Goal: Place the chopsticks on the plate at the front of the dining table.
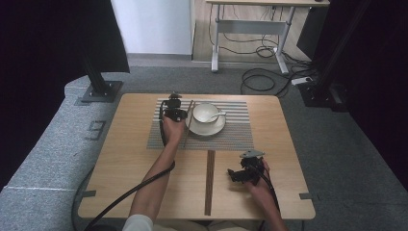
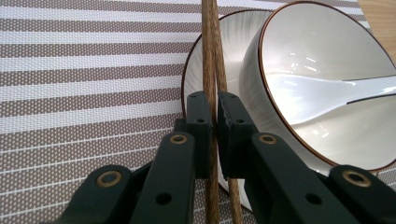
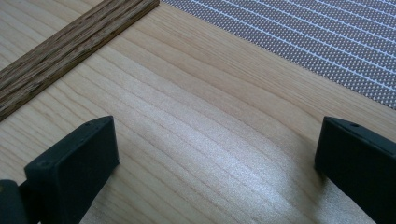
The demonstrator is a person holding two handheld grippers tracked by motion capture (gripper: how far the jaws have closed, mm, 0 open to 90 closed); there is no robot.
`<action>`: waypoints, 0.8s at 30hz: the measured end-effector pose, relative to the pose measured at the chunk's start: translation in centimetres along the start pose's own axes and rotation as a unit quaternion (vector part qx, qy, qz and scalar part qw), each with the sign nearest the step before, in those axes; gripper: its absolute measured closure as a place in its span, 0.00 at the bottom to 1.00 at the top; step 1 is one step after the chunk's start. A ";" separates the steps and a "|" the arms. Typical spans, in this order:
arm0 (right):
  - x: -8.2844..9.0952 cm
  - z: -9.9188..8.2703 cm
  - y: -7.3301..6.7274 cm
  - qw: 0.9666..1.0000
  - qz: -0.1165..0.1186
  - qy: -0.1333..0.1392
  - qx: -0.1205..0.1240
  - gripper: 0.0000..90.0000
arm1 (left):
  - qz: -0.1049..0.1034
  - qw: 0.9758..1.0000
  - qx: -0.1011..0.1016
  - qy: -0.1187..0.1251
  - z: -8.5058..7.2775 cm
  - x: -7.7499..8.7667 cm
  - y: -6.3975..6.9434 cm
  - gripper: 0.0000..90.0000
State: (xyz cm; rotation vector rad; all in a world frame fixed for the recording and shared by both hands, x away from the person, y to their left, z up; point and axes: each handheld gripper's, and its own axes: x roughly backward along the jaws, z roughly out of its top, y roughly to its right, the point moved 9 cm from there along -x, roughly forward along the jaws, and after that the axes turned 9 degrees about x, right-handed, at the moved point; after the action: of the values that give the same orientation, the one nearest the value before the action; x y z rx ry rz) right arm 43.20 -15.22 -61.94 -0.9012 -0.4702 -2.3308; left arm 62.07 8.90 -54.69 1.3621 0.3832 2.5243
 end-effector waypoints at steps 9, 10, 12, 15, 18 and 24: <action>0.0 0.0 0.0 1.000 0.000 0.000 0.000 0.00 | 0.005 1.000 0.001 -0.012 -0.3 -1.0 0.0 0.93; 0.0 0.0 0.0 1.000 0.001 0.000 0.000 0.00 | 0.004 1.000 0.003 -0.013 -0.4 -1.3 0.1 0.93; 0.0 0.0 0.0 1.000 0.000 0.000 0.000 0.00 | 0.005 1.000 0.004 -0.014 -0.5 -1.4 0.1 0.93; 0.0 0.0 0.0 1.000 0.000 0.000 0.000 0.00 | 0.004 1.000 0.008 -0.015 -0.5 -1.5 0.1 0.93; 0.0 0.0 0.0 1.000 0.000 0.000 0.000 0.00 | 0.004 1.000 0.009 -0.017 -0.5 -1.5 0.0 0.93; 0.0 0.0 0.0 1.000 0.001 0.000 0.000 0.00 | 0.003 1.000 0.009 -0.017 -0.3 -1.6 -0.1 0.93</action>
State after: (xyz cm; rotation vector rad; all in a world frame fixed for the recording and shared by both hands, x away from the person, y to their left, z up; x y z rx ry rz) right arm 43.18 -15.21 -61.94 -0.9004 -0.4695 -2.3301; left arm 62.66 8.45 -56.10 1.4128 0.3970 2.5057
